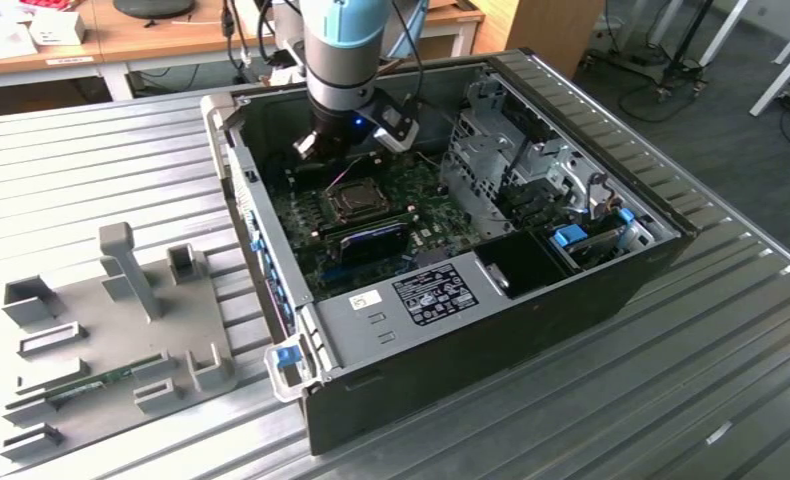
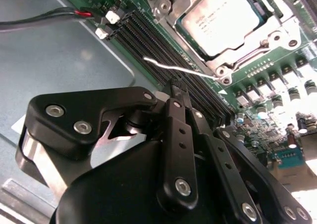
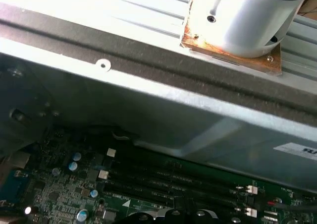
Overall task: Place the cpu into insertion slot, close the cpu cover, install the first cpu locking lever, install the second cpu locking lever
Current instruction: 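Install the first cpu locking lever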
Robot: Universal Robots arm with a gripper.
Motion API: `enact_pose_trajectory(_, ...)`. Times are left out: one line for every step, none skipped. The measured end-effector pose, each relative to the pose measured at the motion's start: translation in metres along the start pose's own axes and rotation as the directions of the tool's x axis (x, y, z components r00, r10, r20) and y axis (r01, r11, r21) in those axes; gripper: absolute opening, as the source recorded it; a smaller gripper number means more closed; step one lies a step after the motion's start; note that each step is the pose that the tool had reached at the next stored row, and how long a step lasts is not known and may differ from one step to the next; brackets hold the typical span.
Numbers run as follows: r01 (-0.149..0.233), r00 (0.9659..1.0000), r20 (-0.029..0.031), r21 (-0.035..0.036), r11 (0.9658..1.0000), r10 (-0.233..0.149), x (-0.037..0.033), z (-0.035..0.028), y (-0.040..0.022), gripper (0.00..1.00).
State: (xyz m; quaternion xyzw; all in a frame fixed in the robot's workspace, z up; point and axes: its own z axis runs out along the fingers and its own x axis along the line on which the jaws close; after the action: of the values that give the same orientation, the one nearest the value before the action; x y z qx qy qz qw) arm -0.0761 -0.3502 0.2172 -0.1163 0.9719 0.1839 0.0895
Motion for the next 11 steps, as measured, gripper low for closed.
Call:
enact_pose_trajectory(0.000, 1.0000, 0.0000, 0.0000, 1.0000, 0.000, 0.0001, -0.0002, -0.0005, 0.10)
enact_pose_trajectory(0.000, 1.0000, 0.0001, 0.0000, 1.0000, 0.000, 0.0002, -0.0003, -0.0007, 0.10)
enact_pose_trajectory(0.000, 1.0000, 0.0001, 0.0000, 1.0000, 0.000, 0.0002, -0.0003, -0.0007, 0.10)
enact_pose_trajectory(0.000, 1.0000, 0.0001, 0.0001, 1.0000, 0.000, 0.0002, -0.0003, -0.0007, 0.10)
enact_pose_trajectory(0.000, 1.0000, 0.0000, 0.0001, 1.0000, 0.000, 0.0002, -0.0005, -0.0012, 0.10)
enact_pose_trajectory(0.000, 1.0000, 0.0000, 0.0000, 1.0000, 0.000, 0.0003, -0.0007, -0.0016, 0.10)
enact_pose_trajectory(0.000, 1.0000, 0.0000, 0.0001, 1.0000, 0.000, 0.0003, -0.0007, -0.0016, 0.10)
enact_pose_trajectory(0.000, 1.0000, 0.0000, 0.0001, 1.0000, 0.000, 0.0002, -0.0007, -0.0017, 0.10)
enact_pose_trajectory(0.000, 1.0000, -0.0001, 0.0001, 1.0000, 0.000, 0.0000, -0.0007, -0.0018, 0.10)
enact_pose_trajectory(0.000, 1.0000, -0.0001, 0.0000, 1.0000, 0.000, -0.0004, -0.0006, -0.0019, 0.10)
enact_pose_trajectory(0.000, 1.0000, 0.0001, 0.0001, 1.0000, 0.000, -0.0009, -0.0005, -0.0020, 0.10)
